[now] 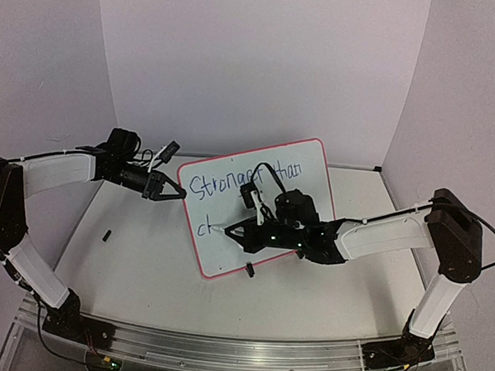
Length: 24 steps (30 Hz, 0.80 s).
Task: Write a sentence on the whiteboard
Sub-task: Write on the whiteboard with the whiteboard.
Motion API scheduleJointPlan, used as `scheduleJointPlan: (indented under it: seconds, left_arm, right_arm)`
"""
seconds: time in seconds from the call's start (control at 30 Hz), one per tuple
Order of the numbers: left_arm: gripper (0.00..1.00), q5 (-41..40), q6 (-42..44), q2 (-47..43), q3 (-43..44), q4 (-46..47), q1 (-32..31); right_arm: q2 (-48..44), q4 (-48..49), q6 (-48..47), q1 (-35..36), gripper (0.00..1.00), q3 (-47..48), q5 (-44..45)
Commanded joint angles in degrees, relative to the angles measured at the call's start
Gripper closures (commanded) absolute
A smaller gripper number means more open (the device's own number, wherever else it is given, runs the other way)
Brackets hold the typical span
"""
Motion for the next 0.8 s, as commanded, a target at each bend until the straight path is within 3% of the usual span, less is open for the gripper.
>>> scheduleJointPlan:
  seconds: [0.0, 0.27, 0.77]
  left_arm:
    - [1.00, -2.4, 3.8, -0.1, 2.0, -0.2, -2.1]
    - [1.00, -2.5, 3.7, -0.2, 2.0, -0.2, -2.1]
    - [1.00, -2.5, 3.8, -0.1, 2.0, -0.2, -2.2]
  right_arm:
    - [-1.8, 0.9, 0.9, -0.5, 1.00, -0.7, 5.6]
    - [-3.7, 0.8, 1.2, -0.5, 1.00, -3.2, 7.3]
    - [-2.9, -3.0, -0.2, -0.4, 1.00, -3.2, 2.0]
